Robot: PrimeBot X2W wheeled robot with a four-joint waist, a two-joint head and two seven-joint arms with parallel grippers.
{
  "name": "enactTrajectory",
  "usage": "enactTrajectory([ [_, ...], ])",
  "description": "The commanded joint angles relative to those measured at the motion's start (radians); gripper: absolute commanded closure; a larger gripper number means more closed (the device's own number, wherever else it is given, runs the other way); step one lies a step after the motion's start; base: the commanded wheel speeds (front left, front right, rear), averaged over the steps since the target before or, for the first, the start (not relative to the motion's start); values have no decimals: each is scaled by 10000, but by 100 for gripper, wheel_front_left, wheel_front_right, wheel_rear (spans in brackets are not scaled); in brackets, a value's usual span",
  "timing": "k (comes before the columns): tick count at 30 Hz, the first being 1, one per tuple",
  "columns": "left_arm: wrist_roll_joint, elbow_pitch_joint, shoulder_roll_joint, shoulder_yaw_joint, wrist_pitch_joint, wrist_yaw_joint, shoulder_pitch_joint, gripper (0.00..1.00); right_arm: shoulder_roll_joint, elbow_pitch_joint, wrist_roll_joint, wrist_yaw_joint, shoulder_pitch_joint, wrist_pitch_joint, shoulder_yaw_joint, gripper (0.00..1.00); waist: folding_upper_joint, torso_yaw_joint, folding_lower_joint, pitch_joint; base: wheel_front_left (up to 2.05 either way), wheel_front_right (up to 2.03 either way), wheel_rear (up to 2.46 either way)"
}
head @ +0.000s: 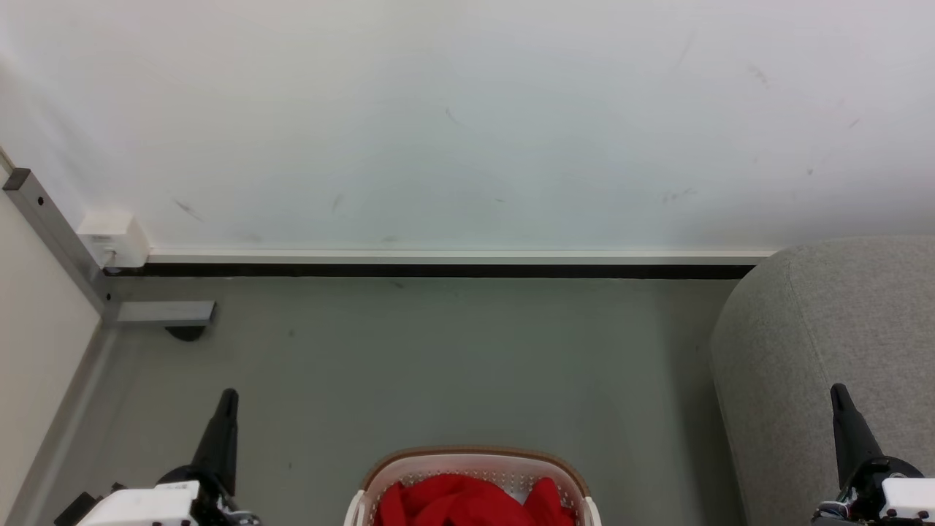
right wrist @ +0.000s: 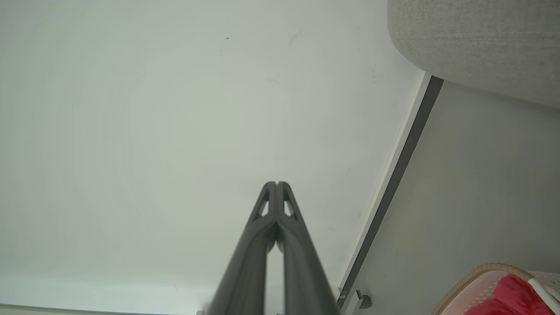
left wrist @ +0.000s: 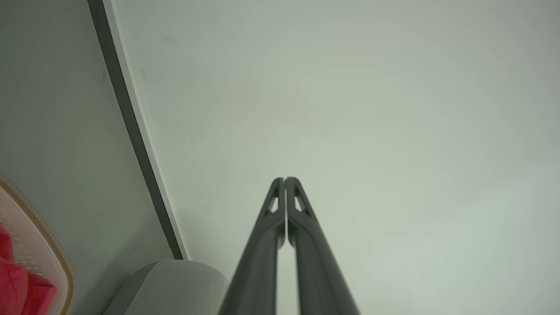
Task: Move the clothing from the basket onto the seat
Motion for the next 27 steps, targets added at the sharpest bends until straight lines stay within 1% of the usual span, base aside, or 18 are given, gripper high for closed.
enactTrajectory([
  [1,-131,-20,75,16,40,-51,-55,100,2,-51,-67,-19,17,40,-38,100,-1,0,0,0,0,0,0],
  [27,-131,-20,75,16,40,-51,-55,100,2,-51,-66,-19,17,38,-36,100,-1,0,0,0,0,0,0],
])
